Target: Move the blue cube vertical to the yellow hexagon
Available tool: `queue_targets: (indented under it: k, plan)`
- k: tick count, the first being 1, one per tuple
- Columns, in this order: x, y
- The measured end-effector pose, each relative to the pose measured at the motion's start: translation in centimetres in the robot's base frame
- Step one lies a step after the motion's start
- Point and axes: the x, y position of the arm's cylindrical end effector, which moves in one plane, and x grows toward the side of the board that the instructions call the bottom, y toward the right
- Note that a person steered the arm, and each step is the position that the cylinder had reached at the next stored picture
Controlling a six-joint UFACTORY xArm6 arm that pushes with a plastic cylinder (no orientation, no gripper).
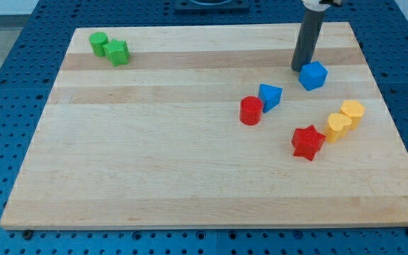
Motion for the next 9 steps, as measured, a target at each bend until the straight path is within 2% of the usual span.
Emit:
queue_targets:
  k: [1, 2, 3, 4, 6, 7, 8, 9]
  plan:
    - [0.4, 2.3]
    - [0.2, 1.2]
    - [3.1, 0.0]
    - [4.3, -1.9]
    - [6.5, 2.0]
    - [7.1, 2.1]
    - [9.8, 2.1]
    - [7.8, 2.8]
